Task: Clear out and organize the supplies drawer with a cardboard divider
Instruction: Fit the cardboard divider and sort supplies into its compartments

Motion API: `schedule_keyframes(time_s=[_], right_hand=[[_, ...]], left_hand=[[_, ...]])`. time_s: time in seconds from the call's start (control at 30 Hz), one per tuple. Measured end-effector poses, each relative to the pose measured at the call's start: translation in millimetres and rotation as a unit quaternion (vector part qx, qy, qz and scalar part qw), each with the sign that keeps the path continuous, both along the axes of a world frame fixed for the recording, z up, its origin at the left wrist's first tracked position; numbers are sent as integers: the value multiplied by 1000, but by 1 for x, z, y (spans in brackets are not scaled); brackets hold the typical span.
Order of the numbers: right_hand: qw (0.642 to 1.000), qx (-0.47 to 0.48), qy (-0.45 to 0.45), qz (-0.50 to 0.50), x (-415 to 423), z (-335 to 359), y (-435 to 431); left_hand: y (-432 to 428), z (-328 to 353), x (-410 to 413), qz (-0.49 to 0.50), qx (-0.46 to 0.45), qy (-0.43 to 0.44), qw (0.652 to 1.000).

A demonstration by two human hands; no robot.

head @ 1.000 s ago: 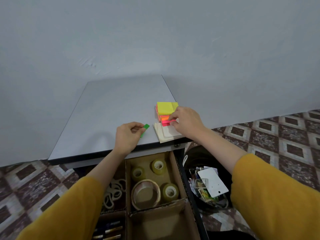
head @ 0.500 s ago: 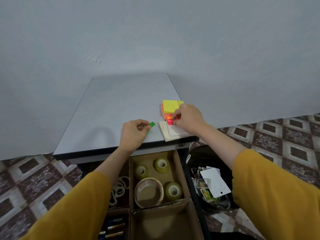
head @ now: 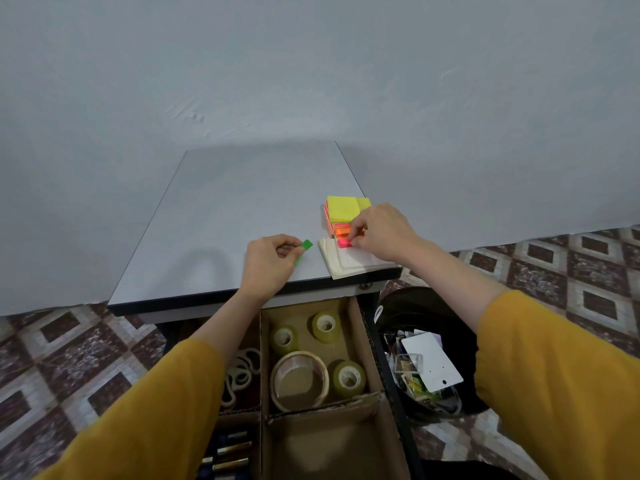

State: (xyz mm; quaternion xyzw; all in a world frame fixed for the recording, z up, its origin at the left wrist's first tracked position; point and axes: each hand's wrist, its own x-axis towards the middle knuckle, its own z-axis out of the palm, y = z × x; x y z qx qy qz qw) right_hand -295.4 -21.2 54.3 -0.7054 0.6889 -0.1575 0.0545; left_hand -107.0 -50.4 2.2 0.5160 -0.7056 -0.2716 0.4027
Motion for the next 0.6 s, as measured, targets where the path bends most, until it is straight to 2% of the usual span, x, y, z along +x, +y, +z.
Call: schedule_keyframes(time_s=[0.2, 0.6], right_hand=[[997, 70, -32, 10, 3, 17, -6], [993, 114, 21, 6, 11, 19, -10]], left_hand=[[0, 0, 0, -2, -4, -3, 1000], [-2, -2, 1, 1, -4, 0, 1000]])
